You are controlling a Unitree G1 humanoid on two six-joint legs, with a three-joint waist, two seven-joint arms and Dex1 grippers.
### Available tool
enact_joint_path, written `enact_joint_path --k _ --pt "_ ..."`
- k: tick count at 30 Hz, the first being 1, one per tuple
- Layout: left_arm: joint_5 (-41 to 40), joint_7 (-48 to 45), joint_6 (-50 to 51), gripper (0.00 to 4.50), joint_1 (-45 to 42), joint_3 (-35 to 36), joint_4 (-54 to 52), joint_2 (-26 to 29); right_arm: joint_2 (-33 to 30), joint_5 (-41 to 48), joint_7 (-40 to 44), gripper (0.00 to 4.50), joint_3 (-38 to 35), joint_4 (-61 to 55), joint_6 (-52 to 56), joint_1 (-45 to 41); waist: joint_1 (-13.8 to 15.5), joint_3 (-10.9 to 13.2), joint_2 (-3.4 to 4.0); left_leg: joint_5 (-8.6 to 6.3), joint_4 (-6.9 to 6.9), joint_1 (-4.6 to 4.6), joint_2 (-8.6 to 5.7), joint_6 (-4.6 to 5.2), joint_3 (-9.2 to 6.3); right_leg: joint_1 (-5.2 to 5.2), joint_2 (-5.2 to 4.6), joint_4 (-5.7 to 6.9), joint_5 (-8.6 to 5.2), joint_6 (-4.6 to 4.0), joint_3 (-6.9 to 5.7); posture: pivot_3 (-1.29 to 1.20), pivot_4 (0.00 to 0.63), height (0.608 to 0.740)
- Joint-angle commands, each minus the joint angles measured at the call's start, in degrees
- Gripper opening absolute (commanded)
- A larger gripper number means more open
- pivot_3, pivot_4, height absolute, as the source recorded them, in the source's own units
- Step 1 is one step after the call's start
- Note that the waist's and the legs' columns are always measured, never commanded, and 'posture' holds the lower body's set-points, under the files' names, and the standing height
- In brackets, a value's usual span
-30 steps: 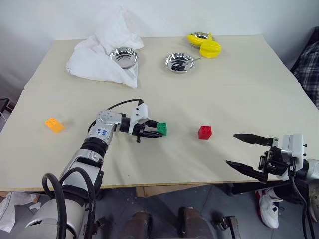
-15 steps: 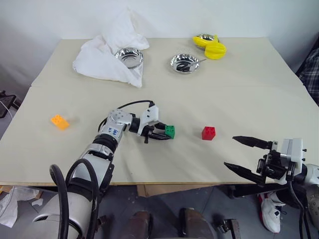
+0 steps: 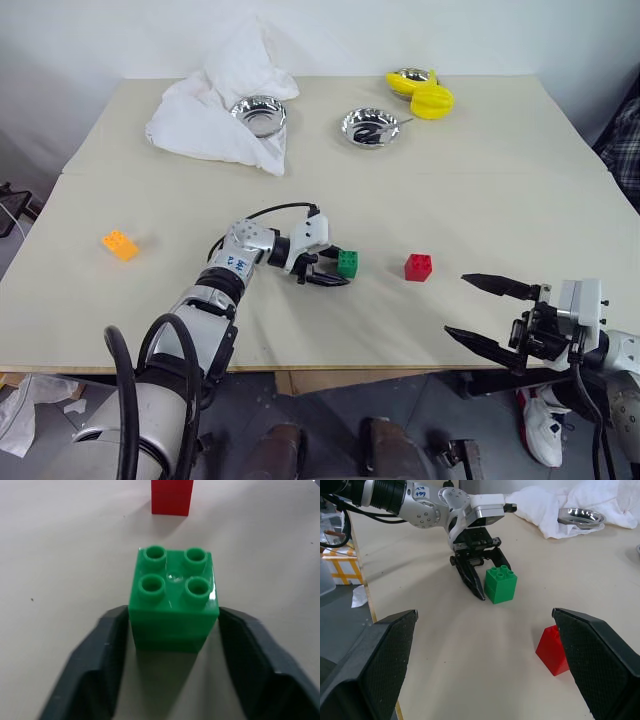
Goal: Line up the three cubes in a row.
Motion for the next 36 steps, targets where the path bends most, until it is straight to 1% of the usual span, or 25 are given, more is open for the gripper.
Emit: enact_joint_path --k 1,2,6,8,10,13,16,18,19,21,22,23,25,28,33,36 --pt "-1.7 -1.6 -2.2 4.18 -0.4 2.5 -1.9 1.0 0.5 0.4 0.0 4.50 0.2 -1.4 -1.1 -0.2 0.0 0.0 0.00 0.00 0.00 0.00 0.00 0.00 0.00 0.00 0.00 0.00 0.00 0.00 0.00 0.00 0.150 0.740" --pt "-2.1 -2.4 -2.6 4.46 -0.1 3.0 -2.4 1.5 0.6 0.4 0.0 4.50 0.4 -1.4 -1.1 -0.2 -0.1 0.0 0.00 0.00 0.00 0.00 0.00 0.00 0.00 0.00 0.00 0.00 0.00 0.00 0.00 0.00 0.150 0.740" --pt "-7.2 -12.1 -3.5 4.46 4.3 6.3 -9.6 6.8 0.7 0.3 0.4 4.50 1.9 -0.4 -1.1 -2.2 -0.7 0.0 0.01 0.00 -0.02 0.00 0.07 -0.01 0.04 -0.05 -0.01 0.03 0.00 0.00 0.04 0.00 0.150 0.740" --pt "-11.4 -15.3 -1.3 4.46 9.3 8.9 -18.3 11.2 0.8 0.4 0.8 4.50 3.1 0.5 -0.7 -4.2 -1.1 0.0 0.02 -0.02 -0.02 0.00 0.12 -0.04 0.07 -0.11 -0.07 0.36 -0.01 -0.02 0.10 0.00 0.150 0.740" --pt "-16.0 -16.0 4.2 4.46 16.2 12.0 -30.0 16.0 1.2 0.5 1.1 4.50 4.4 1.9 -0.3 -6.7 -2.0 0.0 0.02 -0.04 -0.05 0.02 0.17 -0.08 0.06 -0.15 -0.12 0.38 -0.02 -0.04 0.19 0.00 0.150 0.740" --pt "-21.4 -11.9 13.3 4.46 26.2 16.9 -46.9 21.7 1.4 1.1 2.2 4.50 6.8 3.9 1.4 -10.5 -1.9 0.0 0.02 -0.07 -0.05 0.03 0.22 -0.12 -0.02 -0.20 -0.10 0.42 -0.04 -0.09 0.22 0.00 0.150 0.740" --pt "-25.2 -4.6 19.8 4.46 37.1 24.5 -61.3 26.5 2.2 0.4 4.0 4.50 9.8 6.0 1.5 -14.7 -1.8 0.0 0.02 -0.07 0.00 0.01 0.20 -0.12 -0.09 -0.18 -0.12 0.38 -0.05 -0.10 0.32 0.00 0.150 0.740" --pt "-26.9 0.4 23.1 4.46 45.7 30.7 -70.2 28.5 3.0 0.0 4.9 4.50 11.3 7.0 1.0 -17.4 -1.7 0.0 0.04 -0.07 -0.02 0.02 0.20 -0.11 -0.15 -0.12 -0.13 0.35 -0.05 -0.11 0.38 0.00 0.150 0.740" --pt "-28.6 3.4 25.6 4.46 50.1 34.4 -74.3 28.5 3.3 0.1 5.3 4.50 12.0 7.4 1.2 -18.5 -1.6 0.0 0.05 -0.08 -0.04 0.03 0.20 -0.11 -0.17 -0.12 -0.14 0.33 -0.06 -0.13 0.42 0.00 0.150 0.740" --pt "-30.9 7.8 28.5 4.46 55.6 39.1 -79.1 28.0 3.7 0.2 6.0 4.50 12.8 7.9 1.3 -19.8 -0.9 0.0 0.07 -0.11 -0.03 0.04 0.18 -0.11 -0.30 -0.05 -0.14 0.29 -0.07 -0.15 0.40 0.00 0.150 0.740" --pt "-31.0 10.2 28.6 4.46 60.1 42.4 -81.3 26.8 3.9 0.1 6.6 4.50 13.6 8.2 1.3 -20.6 -0.8 0.0 0.07 -0.13 0.00 0.05 0.18 -0.13 -0.33 -0.03 -0.13 0.11 -0.08 -0.17 0.39 0.00 0.150 0.740" --pt "-30.2 13.7 27.0 4.46 65.7 46.8 -83.1 23.8 4.5 0.0 7.1 4.50 14.5 8.4 1.0 -21.5 -0.7 0.0 0.08 -0.13 -0.02 0.06 0.21 -0.13 -0.34 0.07 -0.12 -0.07 -0.08 -0.17 0.38 0.00 0.150 0.740" --pt "-29.9 18.7 25.4 4.46 73.8 52.8 -85.3 19.1 5.5 0.0 7.7 4.50 15.5 8.6 0.9 -22.6 -0.9 0.0 0.12 -0.15 -0.10 0.20 0.22 -0.12 -0.28 0.16 -0.11 -0.17 -0.08 -0.17 0.39 0.00 0.150 0.740" --pt "-32.0 27.9 23.7 4.46 81.5 60.3 -88.0 10.4 6.5 0.5 8.0 4.50 16.0 8.2 1.3 -23.1 -0.6 0.0 0.10 -0.19 -0.15 0.18 0.27 -0.12 -0.26 0.14 -0.09 -0.24 -0.08 -0.18 0.35 0.00 0.150 0.740" --pt "-35.9 35.5 21.8 4.46 89.0 65.7 -87.7 1.4 6.8 0.4 8.8 4.50 16.3 7.8 1.0 -22.8 0.6 0.0 0.03 -0.21 -0.01 0.20 0.23 -0.12 -0.32 0.31 -0.13 -0.29 -0.08 -0.18 0.33 0.00 0.150 0.740" --pt "-37.3 38.7 20.5 4.46 90.4 66.7 -86.4 -1.2 6.8 0.6 9.1 4.50 16.2 7.8 1.1 -22.9 1.1 0.0 0.02 -0.24 -0.01 0.21 0.22 -0.08 -0.30 0.36 -0.14 -0.39 -0.08 -0.19 0.34 0.00 0.150 0.740"
